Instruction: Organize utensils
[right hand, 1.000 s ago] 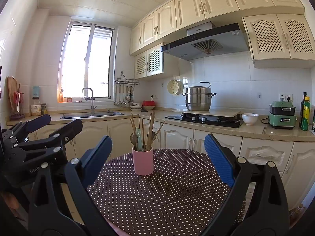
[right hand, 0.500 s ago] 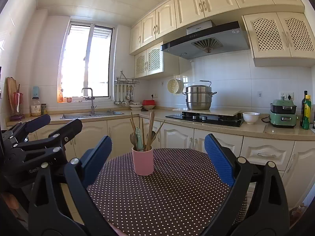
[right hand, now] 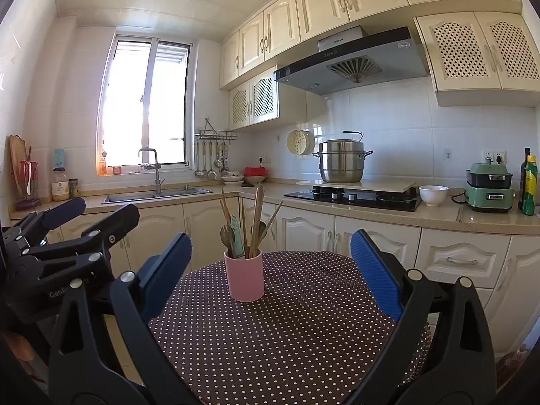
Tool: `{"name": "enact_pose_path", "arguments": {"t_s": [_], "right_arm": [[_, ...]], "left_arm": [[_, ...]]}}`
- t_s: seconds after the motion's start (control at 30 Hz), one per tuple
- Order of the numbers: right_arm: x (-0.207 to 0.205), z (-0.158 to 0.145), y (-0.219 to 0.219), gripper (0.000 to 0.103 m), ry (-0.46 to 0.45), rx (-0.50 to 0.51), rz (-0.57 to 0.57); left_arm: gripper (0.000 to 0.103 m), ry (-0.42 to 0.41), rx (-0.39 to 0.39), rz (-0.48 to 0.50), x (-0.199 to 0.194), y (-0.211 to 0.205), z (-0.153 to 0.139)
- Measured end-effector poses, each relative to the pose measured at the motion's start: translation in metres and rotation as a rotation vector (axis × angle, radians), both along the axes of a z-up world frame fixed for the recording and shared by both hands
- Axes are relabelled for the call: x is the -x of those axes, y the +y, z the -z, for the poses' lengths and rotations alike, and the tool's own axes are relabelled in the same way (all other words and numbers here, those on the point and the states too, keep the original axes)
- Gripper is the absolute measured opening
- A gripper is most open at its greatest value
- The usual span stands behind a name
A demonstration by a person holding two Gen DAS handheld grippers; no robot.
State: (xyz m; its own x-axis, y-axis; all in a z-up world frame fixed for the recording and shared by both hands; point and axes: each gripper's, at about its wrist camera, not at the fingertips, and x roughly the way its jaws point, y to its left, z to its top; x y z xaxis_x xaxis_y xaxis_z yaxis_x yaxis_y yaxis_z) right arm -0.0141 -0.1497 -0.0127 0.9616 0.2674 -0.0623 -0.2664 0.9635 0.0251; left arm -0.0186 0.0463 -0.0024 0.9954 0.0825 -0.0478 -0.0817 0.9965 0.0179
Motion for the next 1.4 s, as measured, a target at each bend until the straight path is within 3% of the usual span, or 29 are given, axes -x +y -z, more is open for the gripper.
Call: {"name": "enact_pose_path", "arguments": {"t_s": [1.4], "right_arm": [[-0.074,0.007,0.012,0.094,0.08,-0.008,0.01]], "left_arm": [[0.094,0.097,0.0,-0.008,-0.09,0.007,0.006]]}}
